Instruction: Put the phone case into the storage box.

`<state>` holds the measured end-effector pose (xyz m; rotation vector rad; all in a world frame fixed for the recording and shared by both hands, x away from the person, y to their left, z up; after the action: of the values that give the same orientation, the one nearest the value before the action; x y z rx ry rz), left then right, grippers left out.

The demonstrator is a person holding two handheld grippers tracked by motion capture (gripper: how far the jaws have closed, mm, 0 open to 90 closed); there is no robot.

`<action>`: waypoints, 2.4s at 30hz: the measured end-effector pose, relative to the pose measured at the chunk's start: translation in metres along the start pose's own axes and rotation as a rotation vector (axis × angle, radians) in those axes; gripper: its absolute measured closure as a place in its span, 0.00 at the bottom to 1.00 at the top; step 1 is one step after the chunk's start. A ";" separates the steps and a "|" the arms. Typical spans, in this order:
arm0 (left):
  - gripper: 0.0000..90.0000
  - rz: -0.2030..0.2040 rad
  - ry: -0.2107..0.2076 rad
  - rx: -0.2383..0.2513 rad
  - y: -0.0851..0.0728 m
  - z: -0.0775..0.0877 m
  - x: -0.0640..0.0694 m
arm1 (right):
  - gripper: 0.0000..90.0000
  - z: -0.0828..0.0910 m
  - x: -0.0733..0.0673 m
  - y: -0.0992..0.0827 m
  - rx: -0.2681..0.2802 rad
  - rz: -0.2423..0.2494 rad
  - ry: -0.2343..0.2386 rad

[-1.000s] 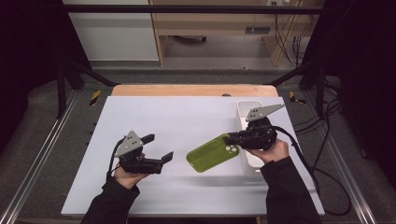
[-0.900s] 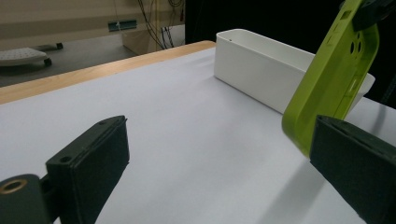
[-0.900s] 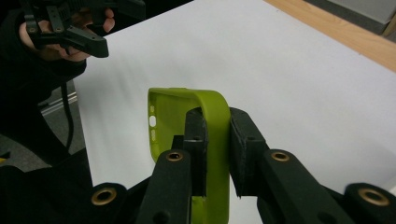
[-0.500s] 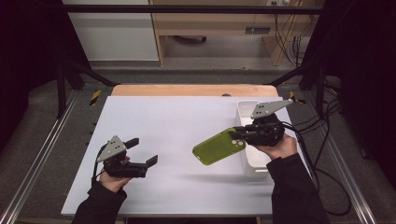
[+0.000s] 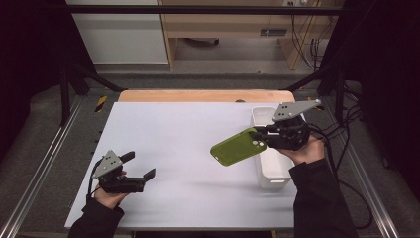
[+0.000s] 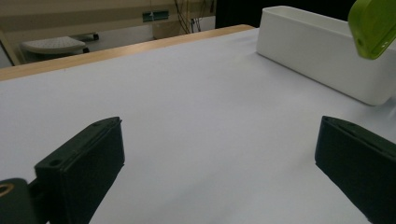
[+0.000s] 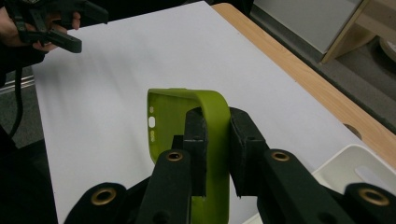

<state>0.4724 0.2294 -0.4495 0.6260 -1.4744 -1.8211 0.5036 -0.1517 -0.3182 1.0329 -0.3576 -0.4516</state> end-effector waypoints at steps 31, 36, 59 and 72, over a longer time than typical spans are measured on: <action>0.01 0.027 0.049 0.015 -0.032 0.012 -0.021 | 0.88 0.008 0.017 0.031 -0.050 0.206 -0.112; 0.01 0.025 0.045 0.011 -0.032 0.011 -0.021 | 0.88 0.011 0.021 0.035 -0.051 0.239 -0.131; 0.01 0.005 0.027 0.000 -0.035 0.010 -0.018 | 0.88 0.017 0.038 0.037 -0.109 0.328 -0.199; 0.01 -0.004 0.025 -0.002 -0.035 0.010 -0.017 | 0.88 0.024 0.046 0.041 -0.144 0.397 -0.231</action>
<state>0.4683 0.2525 -0.4824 0.6493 -1.4555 -1.8110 0.5387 -0.1751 -0.2678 0.7470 -0.7111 -0.2333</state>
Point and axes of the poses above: each handheld gripper's, and its own axes: z roughly backward along the jaws, y roughly out of its top, x roughly to its right, the point moved 7 cm from there along -z, roughly forward along the jaws, and after that the axes turned 7 degrees about x, right-handed, at the moved point
